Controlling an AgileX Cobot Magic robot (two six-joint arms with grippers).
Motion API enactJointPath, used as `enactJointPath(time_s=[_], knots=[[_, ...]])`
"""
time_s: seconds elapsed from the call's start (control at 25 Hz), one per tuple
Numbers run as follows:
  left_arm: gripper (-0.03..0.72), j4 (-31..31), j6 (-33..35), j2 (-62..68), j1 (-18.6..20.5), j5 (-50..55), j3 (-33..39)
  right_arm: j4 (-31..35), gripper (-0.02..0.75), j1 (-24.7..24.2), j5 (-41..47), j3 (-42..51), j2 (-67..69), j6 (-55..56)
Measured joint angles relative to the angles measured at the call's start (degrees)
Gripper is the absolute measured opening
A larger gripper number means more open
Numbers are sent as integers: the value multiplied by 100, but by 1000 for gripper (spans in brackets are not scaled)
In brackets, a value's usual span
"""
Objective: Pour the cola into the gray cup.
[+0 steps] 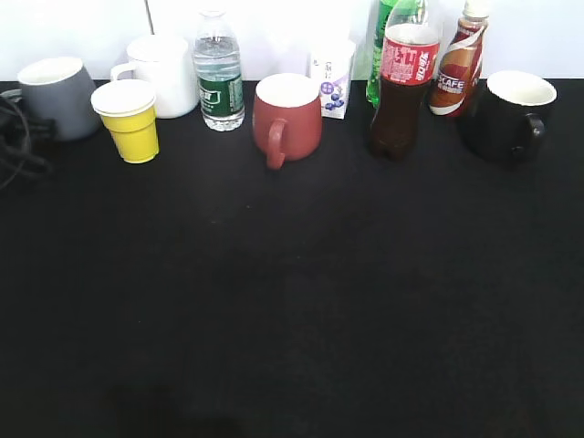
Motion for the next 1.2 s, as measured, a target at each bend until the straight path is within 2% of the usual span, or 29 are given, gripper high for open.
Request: enactJointPath(time_s=[0.08, 0.16, 0.32, 0.4, 0.52, 0.64, 0.72, 0.8, 0.88, 0.92, 0.96, 1.0, 1.08, 1.2], knots=[[66, -17, 24, -424, 0, -90, 519, 43, 566, 0, -403, -102, 0, 0], [63, -22, 41, -1198, 0, -303, 1247, 191, 566, 0, -1371, -146, 152, 0], [63, -20, 46, -3150, -78, -306, 2629, 881, 566, 0, -3194, 150, 1573, 0], [63, -4, 46, -4028, -502, -79, 3230, 929, 566, 0, -4432, 282, 2558, -41], [63, 10, 53, -4806, -1515, 125, 3926, 873, 566, 0, -6992, 514, 4212, -58], [62, 5, 59, -4890, -2380, 281, 4086, 388, 531, 29, -8982, 735, 5947, 282], [62, 10, 59, -4894, -2755, 275, 4086, -180, 496, 395, -9942, 735, 7081, 715], [62, 10, 59, -4868, -2832, 269, 4086, 131, 491, 1137, -10569, 687, 8096, 506], [62, 4, 59, -4856, -2832, 275, 4086, 1129, 491, 1957, -11085, 521, 8906, -61], [62, 4, 59, -4856, -2832, 275, 4086, 1482, 491, 2307, -11381, 355, 9350, -256], [62, 4, 59, -4856, -2832, 275, 4086, 1553, 491, 2491, -11642, 148, 9691, -336], [62, -1, 59, -4856, -2832, 275, 4086, 1566, 515, 2571, -12008, -60, 10082, -360], [62, 0, 59, -4856, -2832, 275, 4086, 1591, 643, 2583, -12700, -452, 10715, -365], [62, 0, 59, -4856, -2832, 275, 4086, 1636, 664, 2583, -12713, -1102, 11379, -365]])
